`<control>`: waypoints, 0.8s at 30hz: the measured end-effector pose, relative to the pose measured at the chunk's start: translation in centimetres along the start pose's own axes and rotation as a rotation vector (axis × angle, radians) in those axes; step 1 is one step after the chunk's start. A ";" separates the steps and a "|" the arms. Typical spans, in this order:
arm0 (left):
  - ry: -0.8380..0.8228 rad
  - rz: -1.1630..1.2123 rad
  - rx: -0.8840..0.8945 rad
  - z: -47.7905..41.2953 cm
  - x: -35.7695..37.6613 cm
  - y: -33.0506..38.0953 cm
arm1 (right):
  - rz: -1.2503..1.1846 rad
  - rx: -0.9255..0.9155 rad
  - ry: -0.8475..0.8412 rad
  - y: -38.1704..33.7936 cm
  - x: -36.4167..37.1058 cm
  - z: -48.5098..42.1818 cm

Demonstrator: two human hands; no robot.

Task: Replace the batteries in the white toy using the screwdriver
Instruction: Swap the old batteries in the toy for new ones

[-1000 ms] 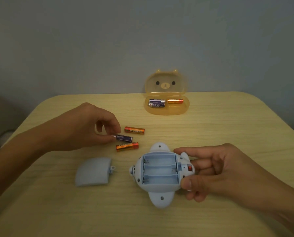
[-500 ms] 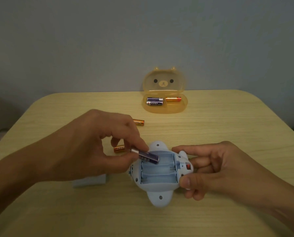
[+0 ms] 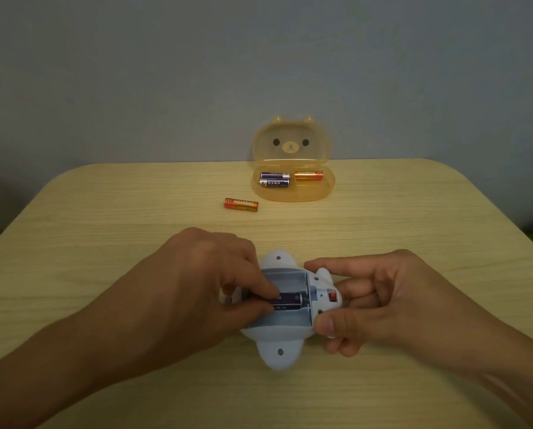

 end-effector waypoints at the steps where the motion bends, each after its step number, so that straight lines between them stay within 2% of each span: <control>1: 0.007 -0.001 -0.003 0.0 0.2 0.0 | -0.001 -0.002 0.002 0.0 0.0 0.0; 4: 0.026 0.014 -0.017 -0.1 0.7 -0.1 | -0.006 -0.007 0.016 -0.2 -0.3 0.1; 8: -0.039 0.029 -0.033 -1.3 0.0 -0.4 | 0.000 -0.010 0.015 -0.2 -0.3 0.1; 10: -0.008 0.094 -0.141 -3.1 -1.2 -3.1 | 0.004 -0.016 0.018 -0.3 -0.3 0.0; 13: 0.110 -0.040 -0.313 -6.1 -2.3 -9.5 | 0.011 -0.018 0.022 -0.3 -0.4 0.0; 17: 0.079 -0.142 -0.487 -8.0 0.2 -15.1 | 0.025 -0.015 0.013 -0.4 -0.1 0.1; 24: 0.023 -0.194 -0.463 -8.7 0.8 -14.9 | 0.022 -0.007 0.001 -0.1 -0.2 0.2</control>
Point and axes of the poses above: each hand's wrist, its own z-axis away from the middle knuckle, its own x-axis out of the palm, y = z × x, the point moved 10 cm from there along -z, towards the middle knuckle, and after that the axes turned 8 degrees about -z, right-handed, at the moved point
